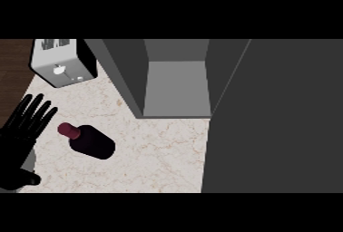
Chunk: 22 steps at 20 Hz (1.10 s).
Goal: Pick up the wine, place it into the cabinet and close the cabinet
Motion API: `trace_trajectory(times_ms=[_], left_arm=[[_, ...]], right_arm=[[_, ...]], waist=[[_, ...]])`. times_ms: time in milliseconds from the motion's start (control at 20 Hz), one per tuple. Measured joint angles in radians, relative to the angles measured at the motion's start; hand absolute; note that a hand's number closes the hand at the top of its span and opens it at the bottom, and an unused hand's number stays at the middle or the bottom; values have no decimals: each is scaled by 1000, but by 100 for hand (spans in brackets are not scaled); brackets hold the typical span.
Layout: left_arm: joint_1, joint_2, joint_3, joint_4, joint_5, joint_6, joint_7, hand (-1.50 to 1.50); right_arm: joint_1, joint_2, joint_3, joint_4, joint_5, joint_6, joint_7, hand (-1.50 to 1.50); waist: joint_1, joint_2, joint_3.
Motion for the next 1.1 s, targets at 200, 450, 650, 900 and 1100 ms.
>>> trace_trajectory(times_ms=[200,450,650,900,1100], left_arm=[[-29,3,0,86,-43,-19,-53,-150],[-43,-11,-18,167,-106,-39,-129,-150],[-62,4,-19,257,-136,-83,-191,-150],[-60,2,-31,320,-168,-120,-256,-150],[-72,1,-37,399,-215,-138,-329,-150]], right_arm=[[3,5,4,-2,3,4,3,-150],[-16,15,26,-3,11,-6,21,-150],[-17,26,45,-4,19,-15,28,-150],[-70,9,-3,-2,18,-18,61,-150],[-61,14,11,-6,19,-15,65,-150]], waist=[[0,0,0],[1,0,0],[0,0,0],[2,0,0],[0,0,0]])
